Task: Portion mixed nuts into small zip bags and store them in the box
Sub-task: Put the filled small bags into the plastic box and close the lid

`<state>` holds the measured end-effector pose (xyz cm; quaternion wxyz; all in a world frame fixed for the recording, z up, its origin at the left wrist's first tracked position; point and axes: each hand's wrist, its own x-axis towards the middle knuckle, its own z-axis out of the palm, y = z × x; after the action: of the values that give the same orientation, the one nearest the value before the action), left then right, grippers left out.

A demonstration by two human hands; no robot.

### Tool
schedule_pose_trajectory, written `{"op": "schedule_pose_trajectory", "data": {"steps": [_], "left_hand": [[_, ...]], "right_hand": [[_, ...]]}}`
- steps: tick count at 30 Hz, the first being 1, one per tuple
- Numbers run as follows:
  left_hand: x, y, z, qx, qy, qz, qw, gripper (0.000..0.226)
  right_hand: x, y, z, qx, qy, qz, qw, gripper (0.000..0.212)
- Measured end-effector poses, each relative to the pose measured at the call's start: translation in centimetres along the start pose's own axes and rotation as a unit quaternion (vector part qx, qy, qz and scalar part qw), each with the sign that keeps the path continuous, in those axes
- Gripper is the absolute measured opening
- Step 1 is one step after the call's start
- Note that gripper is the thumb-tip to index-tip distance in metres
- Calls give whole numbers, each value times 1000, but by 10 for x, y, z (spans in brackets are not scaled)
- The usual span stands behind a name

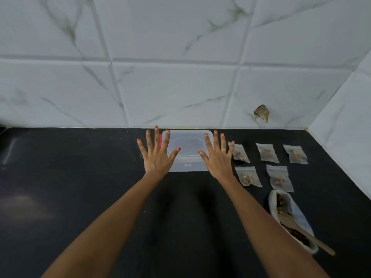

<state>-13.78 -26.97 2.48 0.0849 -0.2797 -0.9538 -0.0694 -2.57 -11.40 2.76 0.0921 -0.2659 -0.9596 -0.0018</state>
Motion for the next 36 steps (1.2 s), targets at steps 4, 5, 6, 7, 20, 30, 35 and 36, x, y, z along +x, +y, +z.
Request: {"op": "schedule_pose_trajectory", "data": {"steps": [4,5,6,7,20,30,35,36], "left_hand": [[24,-9,-1,-57,-70,-19,996,72],[29,-10,0,-69,-87,-18,994,71],[32,-10,2,-83,-103,-20,991,71],[36,-11,5,-99,-119,-24,988,70],[35,-3,10,-385,-143,-71,909,47],[-11,-1,-32,-434,-59,-91,894,44],[-54,-4,-47,-454,-65,-98,883,42],[-62,-5,-49,-458,-68,-98,881,41]], "right_hand": [[16,-2,7,15,-26,29,999,62],[20,-1,9,32,-32,40,998,62],[23,1,11,58,-38,53,996,61],[26,4,13,90,-43,69,993,61],[30,9,13,415,-60,148,896,52],[-19,2,-23,445,-12,157,881,50],[-69,-2,-37,468,-1,175,866,51],[-79,-3,-38,474,-2,177,862,51]]}}
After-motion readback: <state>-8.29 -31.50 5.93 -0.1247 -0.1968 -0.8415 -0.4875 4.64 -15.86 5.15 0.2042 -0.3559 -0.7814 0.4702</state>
